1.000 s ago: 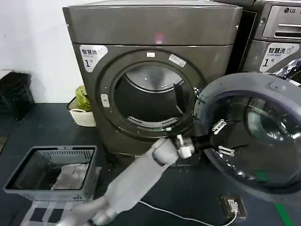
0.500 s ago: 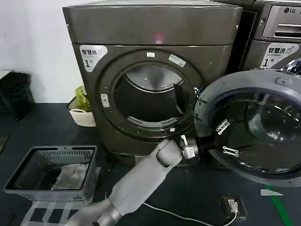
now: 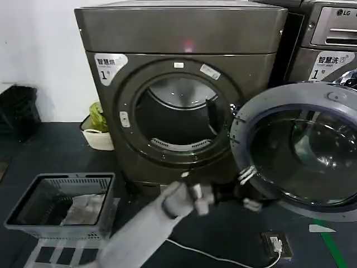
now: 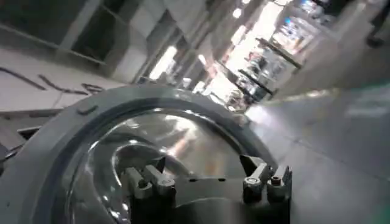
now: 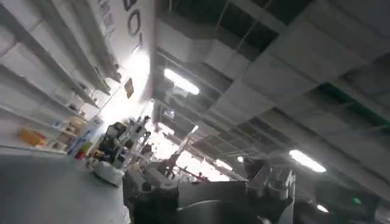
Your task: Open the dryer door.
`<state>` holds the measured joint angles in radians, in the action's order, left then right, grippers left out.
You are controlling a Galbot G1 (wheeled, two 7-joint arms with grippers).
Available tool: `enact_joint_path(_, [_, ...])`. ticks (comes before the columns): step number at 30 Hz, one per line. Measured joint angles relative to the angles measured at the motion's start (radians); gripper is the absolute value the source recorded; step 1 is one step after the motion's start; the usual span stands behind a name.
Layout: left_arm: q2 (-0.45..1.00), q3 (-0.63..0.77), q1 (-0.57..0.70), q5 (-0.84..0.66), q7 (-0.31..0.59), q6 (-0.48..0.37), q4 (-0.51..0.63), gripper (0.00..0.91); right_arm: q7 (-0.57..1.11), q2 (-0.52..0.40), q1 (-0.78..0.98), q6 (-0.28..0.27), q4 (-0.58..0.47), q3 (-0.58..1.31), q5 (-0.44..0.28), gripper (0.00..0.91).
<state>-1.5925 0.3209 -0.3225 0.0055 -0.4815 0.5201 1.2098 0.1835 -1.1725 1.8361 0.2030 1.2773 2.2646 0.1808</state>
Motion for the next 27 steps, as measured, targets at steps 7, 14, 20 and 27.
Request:
enact_joint_path(7, [0.079,-0.002,-0.077,0.053,-0.039,-0.011,0.118,0.907,-0.048,0.041,-0.013,0.003,-0.042,-0.008,-0.022,0.907])
enact_joint_path(14, [0.262,-0.005,-0.178,0.128,-0.038,0.023,0.314,0.907,-0.085,0.076,-0.025,0.015,-0.105,-0.007,-0.05,0.907])
enact_joint_path(20, [0.494,-0.028,-0.192,0.294,0.001,0.154,0.439,0.907,-0.085,0.089,-0.024,-0.038,-0.113,0.019,-0.089,0.907])
enact_joint_path(27, [0.795,-0.069,-0.206,0.56,0.008,0.305,0.528,0.907,-0.111,0.083,-0.034,-0.052,-0.097,0.012,-0.075,0.907])
